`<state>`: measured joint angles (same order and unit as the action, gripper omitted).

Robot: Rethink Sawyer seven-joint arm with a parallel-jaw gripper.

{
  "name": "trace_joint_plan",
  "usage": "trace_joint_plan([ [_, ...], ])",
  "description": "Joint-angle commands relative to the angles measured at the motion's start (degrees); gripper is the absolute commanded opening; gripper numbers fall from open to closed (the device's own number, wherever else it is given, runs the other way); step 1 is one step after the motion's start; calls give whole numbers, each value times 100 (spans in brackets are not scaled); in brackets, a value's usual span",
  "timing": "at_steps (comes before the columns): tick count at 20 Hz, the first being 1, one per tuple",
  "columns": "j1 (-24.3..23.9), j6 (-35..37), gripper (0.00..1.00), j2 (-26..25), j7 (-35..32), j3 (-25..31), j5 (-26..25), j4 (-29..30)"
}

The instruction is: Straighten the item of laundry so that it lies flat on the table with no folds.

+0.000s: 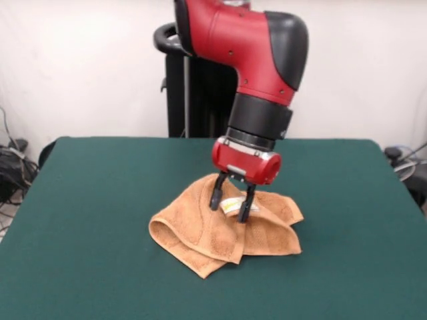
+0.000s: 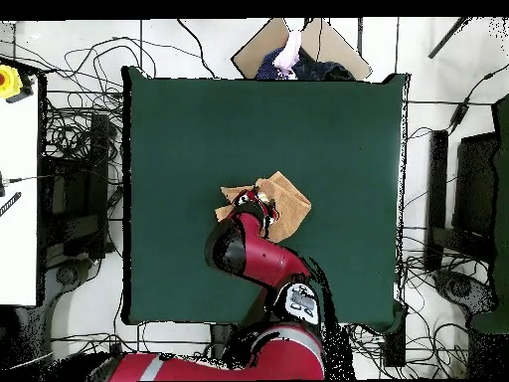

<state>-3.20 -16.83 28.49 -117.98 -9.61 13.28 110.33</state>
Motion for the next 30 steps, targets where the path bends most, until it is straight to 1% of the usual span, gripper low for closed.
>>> trace_joint_plan([
  [1, 116, 804, 100, 27, -1162, 464, 447, 143],
  [4, 251, 862, 100, -20, -1192, 392, 563, 153],
  [6, 333, 767, 100, -180, -1195, 341, 636, 107],
  [11, 441, 811, 100, -220, -1162, 286, 768, 133],
  [13, 447, 812, 100, -362, -1129, 326, 799, 74],
  [14, 467, 924, 100, -453, -1036, 305, 808, 10],
  [16, 634, 1467, 100, -623, -736, 75, 878, -166],
  [19, 1191, 2737, 100, -858, -395, -686, 937, -571],
  [21, 1611, 3529, 100, -1072, -234, -1373, 760, -956],
  [23, 1929, 4084, 100, -1256, -227, -1944, 520, -1290],
  [25, 2011, 4209, 100, -1402, -244, -2184, 272, -1512],
  [26, 1945, 4184, 100, -1422, -234, -2127, 147, -1562],
  [27, 1879, 4154, 100, -1449, -255, -2052, 65, -1598],
  [29, 1753, 3833, 100, -1512, -404, -1825, -1, -1562],
  [30, 1550, 3390, 100, -1505, -459, -1509, -8, -1421],
])
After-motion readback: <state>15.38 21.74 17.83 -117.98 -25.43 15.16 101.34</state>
